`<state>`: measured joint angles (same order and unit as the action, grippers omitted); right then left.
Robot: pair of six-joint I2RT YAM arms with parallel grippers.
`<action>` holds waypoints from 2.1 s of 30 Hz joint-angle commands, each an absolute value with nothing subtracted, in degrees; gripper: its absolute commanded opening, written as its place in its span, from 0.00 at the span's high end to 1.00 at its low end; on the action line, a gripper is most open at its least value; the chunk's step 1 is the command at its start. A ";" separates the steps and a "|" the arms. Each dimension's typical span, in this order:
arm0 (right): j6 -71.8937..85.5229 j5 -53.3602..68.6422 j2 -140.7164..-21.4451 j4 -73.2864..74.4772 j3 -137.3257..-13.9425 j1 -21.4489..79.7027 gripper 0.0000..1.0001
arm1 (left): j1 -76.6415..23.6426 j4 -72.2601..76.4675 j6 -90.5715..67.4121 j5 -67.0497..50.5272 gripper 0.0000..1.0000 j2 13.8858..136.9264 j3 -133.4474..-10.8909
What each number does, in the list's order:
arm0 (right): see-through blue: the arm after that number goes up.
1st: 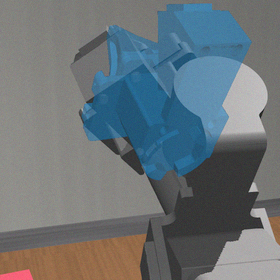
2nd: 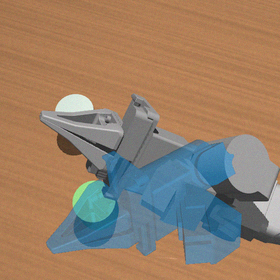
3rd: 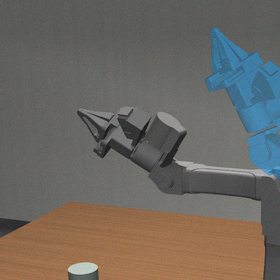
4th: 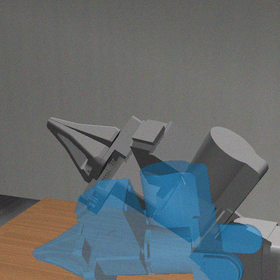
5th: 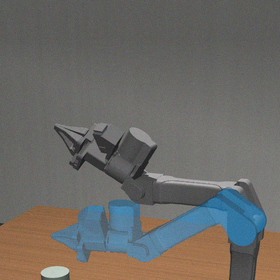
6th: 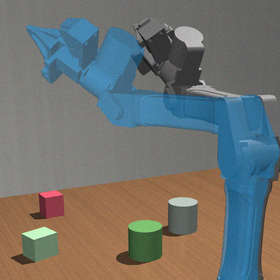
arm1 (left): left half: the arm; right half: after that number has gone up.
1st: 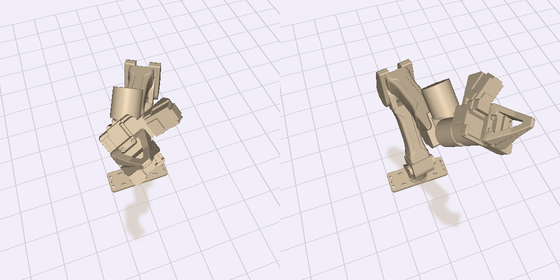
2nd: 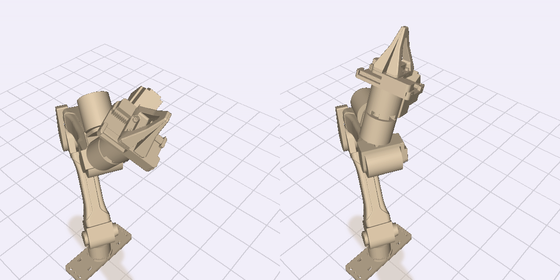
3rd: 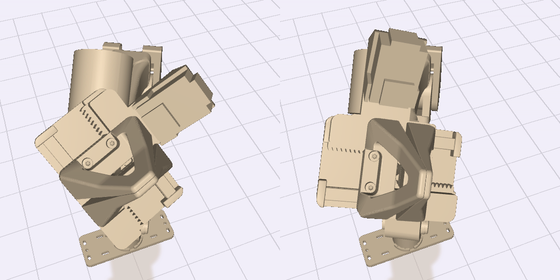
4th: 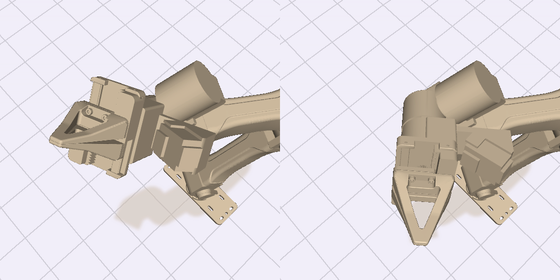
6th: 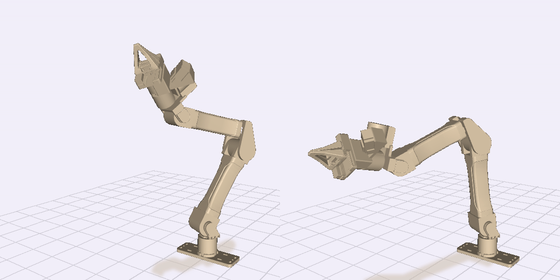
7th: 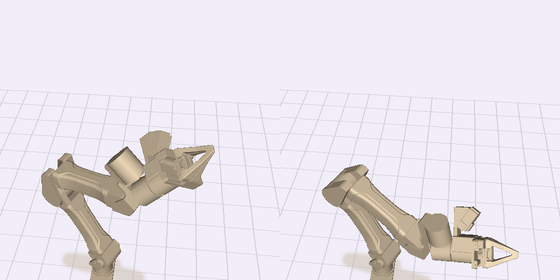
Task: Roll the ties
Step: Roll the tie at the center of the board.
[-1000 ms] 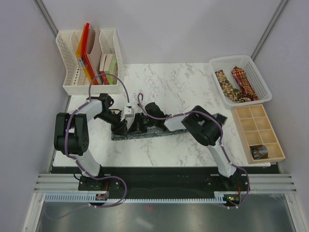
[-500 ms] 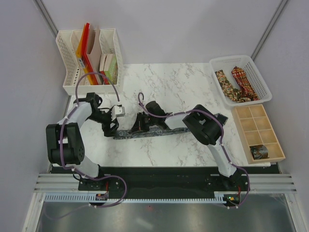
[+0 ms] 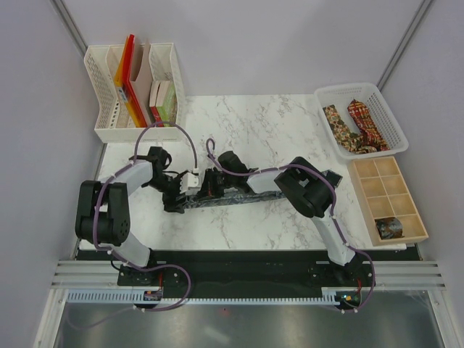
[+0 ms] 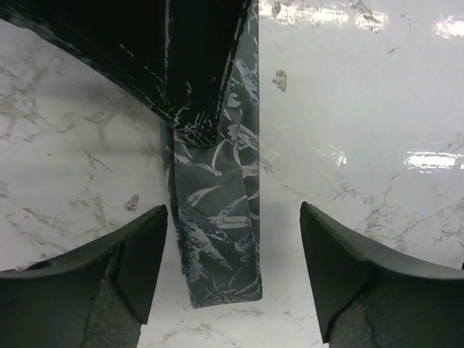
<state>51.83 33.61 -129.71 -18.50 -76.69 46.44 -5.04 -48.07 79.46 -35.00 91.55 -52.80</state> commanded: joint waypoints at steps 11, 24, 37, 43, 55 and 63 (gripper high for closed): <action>48.08 32.87 -125.33 -12.13 -79.90 45.70 1.00 | -5.27 -45.96 88.15 -26.10 0.60 93.51 -49.57; 45.18 29.98 -128.05 -10.73 -79.01 45.53 1.00 | -3.17 -49.12 87.46 -31.01 0.37 89.92 -52.20; 44.65 29.71 -127.01 -9.67 -78.57 45.44 1.00 | -0.79 -49.66 69.71 -43.95 0.33 81.82 -54.32; 44.91 30.67 -125.95 -9.76 -79.10 45.53 1.00 | -1.84 -46.41 70.48 -42.45 0.02 84.46 -52.48; 45.88 32.34 -124.54 -10.55 -78.05 45.53 1.00 | -6.59 -34.80 73.46 -31.12 0.16 89.12 -46.14; 49.13 34.72 -122.35 -11.69 -77.43 45.62 1.00 | -6.77 -31.55 72.96 -28.13 0.37 90.35 -45.53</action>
